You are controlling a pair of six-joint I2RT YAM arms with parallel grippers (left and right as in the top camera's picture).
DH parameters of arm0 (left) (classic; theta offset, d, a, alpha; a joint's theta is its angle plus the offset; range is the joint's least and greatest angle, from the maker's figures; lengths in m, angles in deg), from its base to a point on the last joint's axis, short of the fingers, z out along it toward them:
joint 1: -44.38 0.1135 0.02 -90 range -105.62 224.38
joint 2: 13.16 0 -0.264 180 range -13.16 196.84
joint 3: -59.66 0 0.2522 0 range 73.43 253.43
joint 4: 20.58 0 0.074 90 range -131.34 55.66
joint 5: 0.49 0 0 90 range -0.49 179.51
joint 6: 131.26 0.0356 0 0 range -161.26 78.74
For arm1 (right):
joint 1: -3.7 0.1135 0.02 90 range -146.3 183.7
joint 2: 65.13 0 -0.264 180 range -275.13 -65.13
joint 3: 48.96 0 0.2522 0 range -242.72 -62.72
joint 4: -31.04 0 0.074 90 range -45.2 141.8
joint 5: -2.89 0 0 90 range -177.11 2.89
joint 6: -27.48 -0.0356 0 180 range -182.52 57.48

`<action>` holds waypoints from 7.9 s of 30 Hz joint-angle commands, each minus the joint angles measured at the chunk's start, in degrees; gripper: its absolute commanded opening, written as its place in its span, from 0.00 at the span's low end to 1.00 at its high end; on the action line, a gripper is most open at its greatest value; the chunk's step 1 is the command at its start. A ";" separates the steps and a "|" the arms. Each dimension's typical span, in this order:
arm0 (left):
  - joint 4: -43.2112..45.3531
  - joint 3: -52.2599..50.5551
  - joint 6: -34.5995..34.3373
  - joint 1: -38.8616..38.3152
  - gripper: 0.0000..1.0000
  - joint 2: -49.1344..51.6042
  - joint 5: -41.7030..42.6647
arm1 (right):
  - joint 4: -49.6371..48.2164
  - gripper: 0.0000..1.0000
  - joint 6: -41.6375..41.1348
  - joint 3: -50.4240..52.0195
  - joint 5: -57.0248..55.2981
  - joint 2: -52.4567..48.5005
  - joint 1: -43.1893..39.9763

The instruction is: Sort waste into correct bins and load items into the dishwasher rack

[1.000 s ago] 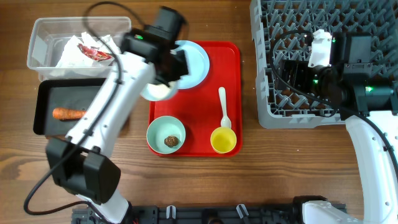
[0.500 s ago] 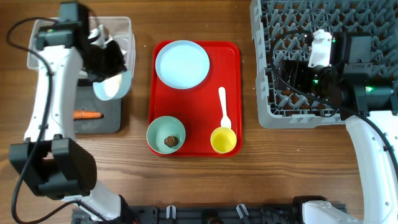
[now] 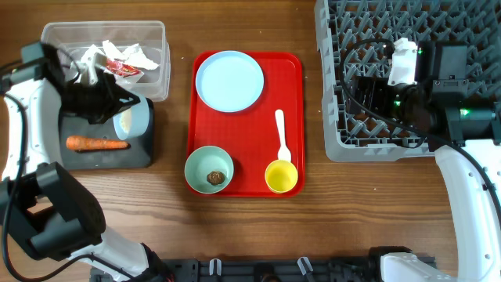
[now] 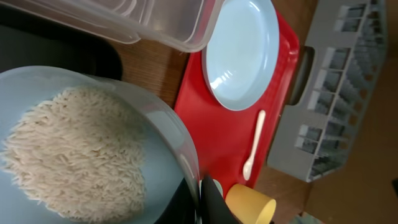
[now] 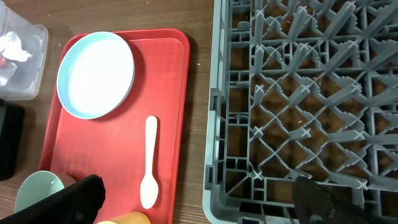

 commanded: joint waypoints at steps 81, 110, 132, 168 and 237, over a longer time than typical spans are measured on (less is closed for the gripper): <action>0.85 -10.67 4.33 16.41 0.04 0.66 47.34 | 1.88 1.00 -2.27 -1.22 -0.76 -0.52 -0.24; 14.56 -10.43 -4.83 -3.10 0.04 -8.70 34.18 | 1.79 1.00 -2.10 -1.22 -4.55 -0.55 -0.24; 37.73 -10.45 -3.10 -60.98 0.04 0.44 -39.60 | 3.32 1.00 -2.12 -1.22 -4.74 -0.55 -0.24; 8.83 -8.46 -28.26 -58.36 0.64 -11.50 -49.03 | 3.54 1.00 -2.12 -1.22 -5.14 -0.55 -0.24; 19.19 -20.46 -7.39 -1.51 0.04 -27.45 5.75 | 3.32 1.00 -2.12 -1.18 -5.14 -0.55 -0.24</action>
